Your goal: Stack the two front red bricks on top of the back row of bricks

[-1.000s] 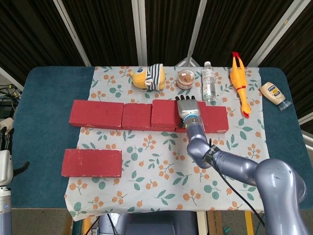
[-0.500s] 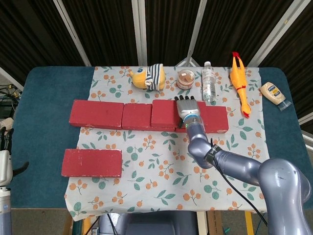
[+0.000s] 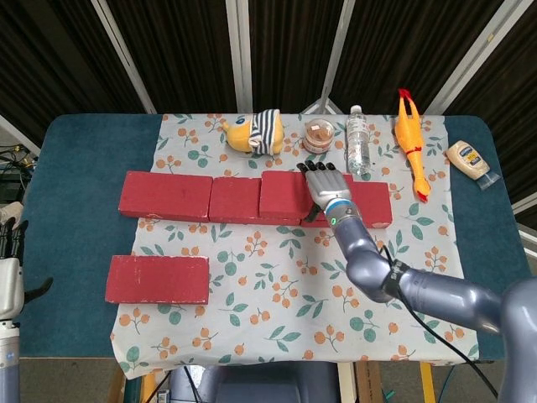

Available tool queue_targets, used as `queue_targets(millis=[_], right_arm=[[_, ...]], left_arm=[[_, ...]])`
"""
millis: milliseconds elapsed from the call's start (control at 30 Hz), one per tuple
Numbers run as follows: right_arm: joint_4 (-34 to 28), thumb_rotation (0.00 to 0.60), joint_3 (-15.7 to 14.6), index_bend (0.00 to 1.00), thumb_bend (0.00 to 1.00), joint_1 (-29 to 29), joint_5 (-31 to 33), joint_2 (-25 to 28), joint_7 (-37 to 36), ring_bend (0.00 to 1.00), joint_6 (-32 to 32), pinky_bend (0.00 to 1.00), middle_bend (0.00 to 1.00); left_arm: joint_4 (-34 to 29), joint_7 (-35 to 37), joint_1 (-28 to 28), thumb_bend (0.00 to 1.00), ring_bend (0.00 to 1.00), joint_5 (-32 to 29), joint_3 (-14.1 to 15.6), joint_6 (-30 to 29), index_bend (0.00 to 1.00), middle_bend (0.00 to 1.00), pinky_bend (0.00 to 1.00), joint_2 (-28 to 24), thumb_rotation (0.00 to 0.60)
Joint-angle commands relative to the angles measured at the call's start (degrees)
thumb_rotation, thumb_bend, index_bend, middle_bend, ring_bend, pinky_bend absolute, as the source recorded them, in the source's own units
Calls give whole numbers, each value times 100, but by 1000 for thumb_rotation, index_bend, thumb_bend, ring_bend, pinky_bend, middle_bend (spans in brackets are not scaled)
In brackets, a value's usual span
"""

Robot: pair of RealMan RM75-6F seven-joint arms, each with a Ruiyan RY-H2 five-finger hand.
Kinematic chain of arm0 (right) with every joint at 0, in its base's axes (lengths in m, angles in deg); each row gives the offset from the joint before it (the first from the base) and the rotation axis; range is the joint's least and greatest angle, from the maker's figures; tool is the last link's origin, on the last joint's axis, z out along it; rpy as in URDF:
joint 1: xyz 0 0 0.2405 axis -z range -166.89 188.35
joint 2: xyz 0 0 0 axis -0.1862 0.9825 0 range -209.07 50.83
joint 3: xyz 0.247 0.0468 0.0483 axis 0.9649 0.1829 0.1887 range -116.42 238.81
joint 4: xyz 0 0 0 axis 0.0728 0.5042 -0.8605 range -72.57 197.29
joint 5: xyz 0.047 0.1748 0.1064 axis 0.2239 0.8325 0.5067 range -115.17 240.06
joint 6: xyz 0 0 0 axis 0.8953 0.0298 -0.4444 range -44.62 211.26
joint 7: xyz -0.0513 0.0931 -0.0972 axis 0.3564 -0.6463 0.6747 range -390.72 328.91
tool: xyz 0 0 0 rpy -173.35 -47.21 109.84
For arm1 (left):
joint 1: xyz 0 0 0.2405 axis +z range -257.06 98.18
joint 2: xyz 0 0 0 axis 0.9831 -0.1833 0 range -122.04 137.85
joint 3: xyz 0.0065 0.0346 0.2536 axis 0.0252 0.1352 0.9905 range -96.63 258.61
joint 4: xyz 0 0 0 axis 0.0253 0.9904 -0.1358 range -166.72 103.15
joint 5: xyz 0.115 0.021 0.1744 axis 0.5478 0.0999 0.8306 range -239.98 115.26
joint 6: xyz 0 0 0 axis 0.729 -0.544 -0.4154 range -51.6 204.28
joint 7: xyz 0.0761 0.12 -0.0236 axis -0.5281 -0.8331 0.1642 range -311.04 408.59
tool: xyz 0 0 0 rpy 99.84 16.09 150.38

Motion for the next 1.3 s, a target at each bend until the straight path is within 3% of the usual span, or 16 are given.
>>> queue_targets(millis=[33, 167, 300, 400, 533, 733, 867, 1067, 1200, 1300], right_arm=[[-1663, 600, 70, 0, 107, 1930, -2877, 1062, -1820, 0, 836, 0, 0], [-2031, 600, -227, 0, 107, 2994, -4227, 1529, -2886, 0, 1230, 0, 0], [-2024, 600, -656, 0, 107, 3908, -5525, 1767, -3709, 0, 1873, 0, 0], [-1825, 600, -972, 0, 107, 4450, -6429, 1758, -4235, 0, 2431, 0, 0], [-1500, 600, -1238, 0, 106, 4947, -7144, 1571, -4547, 0, 3156, 0, 0], [-1179, 600, -1559, 0, 107, 5651, -7736, 1250, -4638, 0, 4184, 0, 0], [-1080, 600, -1758, 0, 107, 6001, -7904, 1086, -4569, 0, 4525, 0, 0], [-1090, 600, -2059, 0, 107, 6177, -7986, 1140, -4768, 0, 4217, 0, 0], [-1114, 600, -2021, 0, 106, 6197, -8029, 1191, -4728, 0, 4222, 0, 0], [-1111, 600, -1996, 0, 106, 6257, -8052, 1222, -4834, 0, 4238, 0, 0]], left_arm=[[-11, 60, 7, 0, 0, 60, 29, 7, 0, 0, 164, -25, 600], [19, 159, -36, 0, 0, 293, 141, 92, 0, 0, 167, -50, 600], [13, 306, -77, 0, 0, 584, 294, 198, 0, 0, 169, -103, 600], [60, 412, -97, 0, 0, 811, 374, 200, 0, 0, 169, -98, 600], [66, 511, -111, 0, 0, 1048, 475, 208, 0, 0, 169, -85, 600], [108, 817, -177, 0, 0, 1422, 639, 313, 0, 0, 169, -77, 600], [93, 552, -242, 0, 0, 1463, 642, 409, 0, 0, 168, -60, 600], [-412, 388, -401, 0, 0, 1230, 588, 796, 0, 0, 116, -161, 600], [-874, 263, -546, 0, 0, 978, 620, 1235, 0, 0, 88, -439, 600], [-1310, -252, -738, 0, 0, 585, 597, 1652, 0, 0, 70, -682, 600]])
